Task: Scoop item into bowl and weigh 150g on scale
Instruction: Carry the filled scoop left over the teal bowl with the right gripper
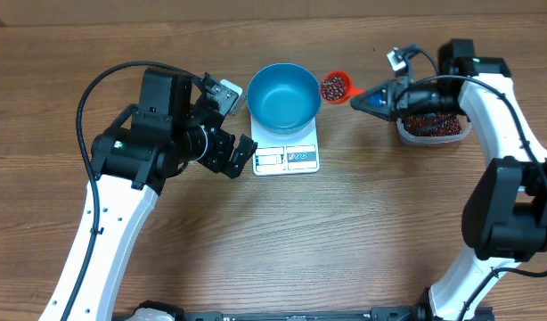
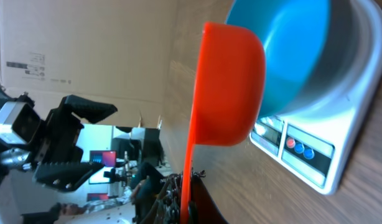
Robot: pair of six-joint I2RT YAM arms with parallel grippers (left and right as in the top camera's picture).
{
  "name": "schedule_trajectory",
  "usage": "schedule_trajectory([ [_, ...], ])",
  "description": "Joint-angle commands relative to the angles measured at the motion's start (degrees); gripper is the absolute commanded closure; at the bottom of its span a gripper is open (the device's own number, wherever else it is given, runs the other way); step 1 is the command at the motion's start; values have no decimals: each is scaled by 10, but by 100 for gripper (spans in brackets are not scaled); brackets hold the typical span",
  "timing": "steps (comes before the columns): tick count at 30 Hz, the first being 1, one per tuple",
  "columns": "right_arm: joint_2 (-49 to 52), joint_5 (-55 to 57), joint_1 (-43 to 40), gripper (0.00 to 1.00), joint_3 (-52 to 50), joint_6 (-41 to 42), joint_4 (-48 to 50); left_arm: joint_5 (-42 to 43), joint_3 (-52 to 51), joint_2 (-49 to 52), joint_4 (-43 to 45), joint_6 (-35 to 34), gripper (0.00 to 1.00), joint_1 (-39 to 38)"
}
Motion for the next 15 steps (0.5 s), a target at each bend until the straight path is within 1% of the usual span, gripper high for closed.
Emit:
schedule_trajectory([
  [1,-25,12,30,96,28,91,42,4,8,4,-1,9,0,1],
  [8,-25,66,86,96,41,178,116,4,8,4,-1,9,0,1],
  [15,-25,113,125,96,41,209,151,4,8,4,-1,9,0,1],
])
